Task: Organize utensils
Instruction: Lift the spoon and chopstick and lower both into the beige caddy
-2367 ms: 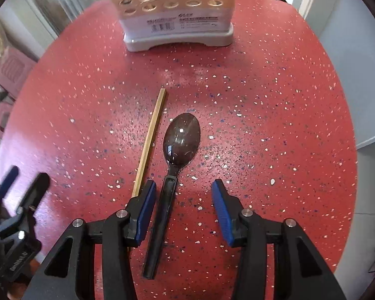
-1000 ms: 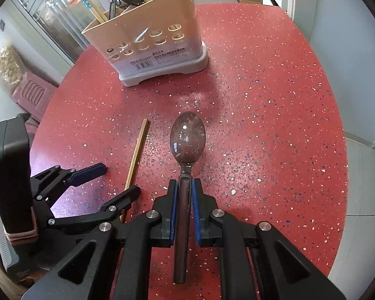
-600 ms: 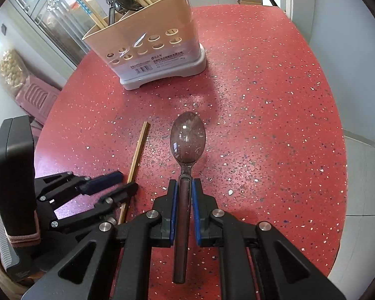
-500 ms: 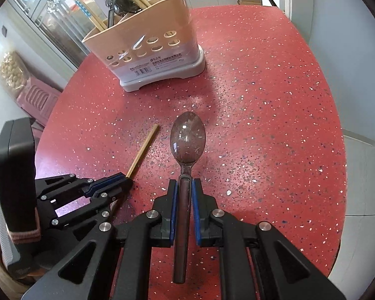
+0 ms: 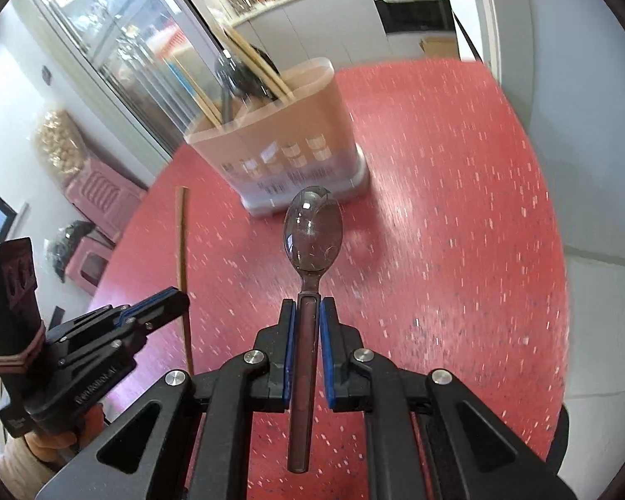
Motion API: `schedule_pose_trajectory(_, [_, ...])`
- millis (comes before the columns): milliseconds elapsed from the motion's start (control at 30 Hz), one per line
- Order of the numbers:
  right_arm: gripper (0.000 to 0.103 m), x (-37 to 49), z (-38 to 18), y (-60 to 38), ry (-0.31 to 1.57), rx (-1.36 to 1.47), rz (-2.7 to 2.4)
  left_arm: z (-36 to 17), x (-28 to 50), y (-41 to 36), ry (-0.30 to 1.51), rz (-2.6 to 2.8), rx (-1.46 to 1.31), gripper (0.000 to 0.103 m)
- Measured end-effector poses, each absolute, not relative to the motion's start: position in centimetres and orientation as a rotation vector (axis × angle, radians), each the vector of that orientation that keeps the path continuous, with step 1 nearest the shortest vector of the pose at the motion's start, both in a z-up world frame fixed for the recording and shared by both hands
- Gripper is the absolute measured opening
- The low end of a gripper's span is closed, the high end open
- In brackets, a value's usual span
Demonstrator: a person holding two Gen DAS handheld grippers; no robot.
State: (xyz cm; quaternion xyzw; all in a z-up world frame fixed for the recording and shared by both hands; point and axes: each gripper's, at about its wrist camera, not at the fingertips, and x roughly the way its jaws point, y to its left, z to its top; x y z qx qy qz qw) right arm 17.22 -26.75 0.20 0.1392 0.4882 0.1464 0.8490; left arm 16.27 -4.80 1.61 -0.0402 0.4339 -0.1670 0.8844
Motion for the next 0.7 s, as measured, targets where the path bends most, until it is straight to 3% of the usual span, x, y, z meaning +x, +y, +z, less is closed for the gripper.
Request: schedule_pose_trajectory(700, [0.012,27.2,11.2,-24.8,0.75,0.213,0.395,16.8,25.4,-0.5,0.549,-0.305,-0.191,0.034])
